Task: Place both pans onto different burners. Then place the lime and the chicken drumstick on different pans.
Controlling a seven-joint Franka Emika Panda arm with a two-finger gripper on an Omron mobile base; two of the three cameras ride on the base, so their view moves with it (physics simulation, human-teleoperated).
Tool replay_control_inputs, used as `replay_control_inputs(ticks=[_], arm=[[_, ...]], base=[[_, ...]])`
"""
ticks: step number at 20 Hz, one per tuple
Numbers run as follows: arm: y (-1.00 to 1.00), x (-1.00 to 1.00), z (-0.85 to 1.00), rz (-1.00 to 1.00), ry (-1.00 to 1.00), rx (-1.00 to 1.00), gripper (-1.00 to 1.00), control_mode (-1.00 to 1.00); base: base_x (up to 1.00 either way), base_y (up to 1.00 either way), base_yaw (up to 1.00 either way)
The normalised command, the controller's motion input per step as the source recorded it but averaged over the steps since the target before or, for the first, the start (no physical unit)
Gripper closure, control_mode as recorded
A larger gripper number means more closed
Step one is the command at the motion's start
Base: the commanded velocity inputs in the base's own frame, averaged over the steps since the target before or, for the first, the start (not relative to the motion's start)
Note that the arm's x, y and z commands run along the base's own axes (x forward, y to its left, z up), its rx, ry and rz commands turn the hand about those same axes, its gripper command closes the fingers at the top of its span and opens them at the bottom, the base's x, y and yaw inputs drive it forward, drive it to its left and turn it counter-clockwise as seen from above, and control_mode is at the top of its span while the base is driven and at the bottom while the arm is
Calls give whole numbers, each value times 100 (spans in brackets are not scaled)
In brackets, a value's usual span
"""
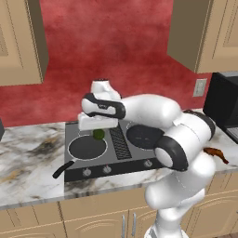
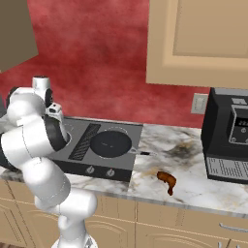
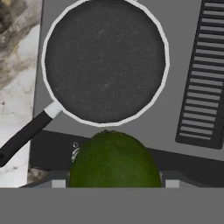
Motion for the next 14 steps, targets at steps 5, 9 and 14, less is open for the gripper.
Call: replay_control_inputs(ticks=[5,9,14], arm=[[10,25,-11,0,0,0,100,-100],[7,25,-18,0,0,0,100,-100],[9,23,-25,0,0,-1,100,-100]], base=[[0,0,0],[0,0,0],[0,0,0]])
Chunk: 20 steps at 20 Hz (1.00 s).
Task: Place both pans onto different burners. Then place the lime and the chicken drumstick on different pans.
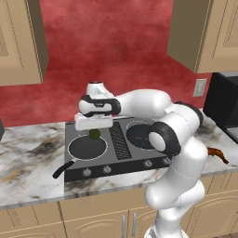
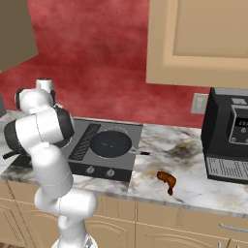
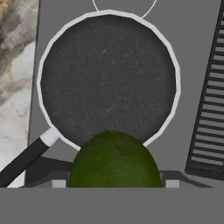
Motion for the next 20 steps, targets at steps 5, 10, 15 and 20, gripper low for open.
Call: replay_control_inputs(ticks=[5,10,15,20], arm=[[16,23,-25,0,0,-2,100,-100],[18,25,-32,0,0,-3,100,-100],[5,23,-28,0,0,-1,100,-100],[0,12,-24,0,0,0,100,-100]], base=[[0,0,0],[0,0,0],[0,0,0],[0,0,0]])
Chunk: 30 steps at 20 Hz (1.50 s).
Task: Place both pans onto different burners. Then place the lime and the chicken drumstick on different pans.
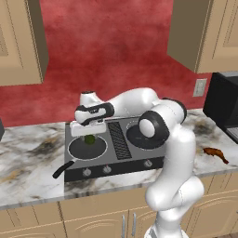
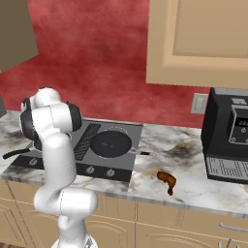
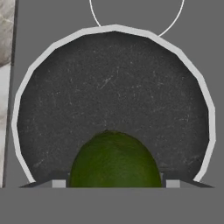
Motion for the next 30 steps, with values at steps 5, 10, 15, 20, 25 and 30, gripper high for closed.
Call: replay_control_inputs(ticks=[5,10,15,20,25,30], arm=[[0,1,-19,0,0,0,100,-100],[0,0,-18,0,0,0,100,-100],[0,0,-18,0,0,0,100,-100],[0,0,-20,0,0,0,100,-100],[0,0,-14,0,0,0,-100,-100],[0,1,0,0,0,0,-100,-100]], base=[[0,0,0],[0,0,0],[0,0,0],[0,0,0],[0,0,0],[0,0,0]])
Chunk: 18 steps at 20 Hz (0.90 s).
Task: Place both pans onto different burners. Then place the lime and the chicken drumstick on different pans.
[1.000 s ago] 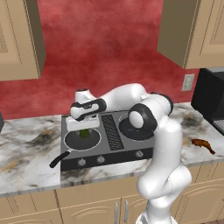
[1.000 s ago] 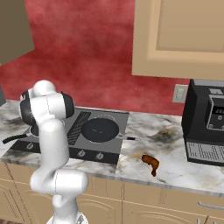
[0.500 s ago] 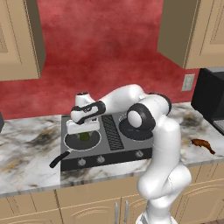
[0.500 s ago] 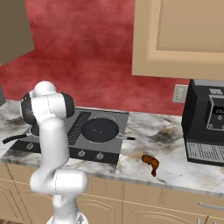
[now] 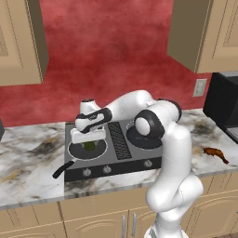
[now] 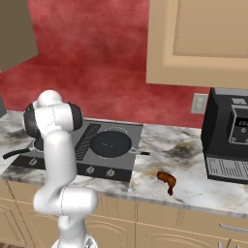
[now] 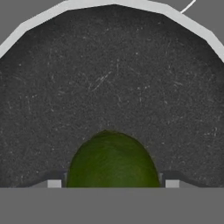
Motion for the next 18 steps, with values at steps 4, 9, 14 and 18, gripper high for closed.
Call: replay_control_inputs(ticks=[4,9,14,18], arm=[[0,0,28,0,-5,0,-100,-100],[-6,0,60,0,-3,0,-100,-100],[-52,-17,31,0,-1,0,-100,-100],[-69,-21,22,0,0,0,-100,-100]], base=[[0,0,0],[0,0,0],[0,0,0],[0,0,0]])
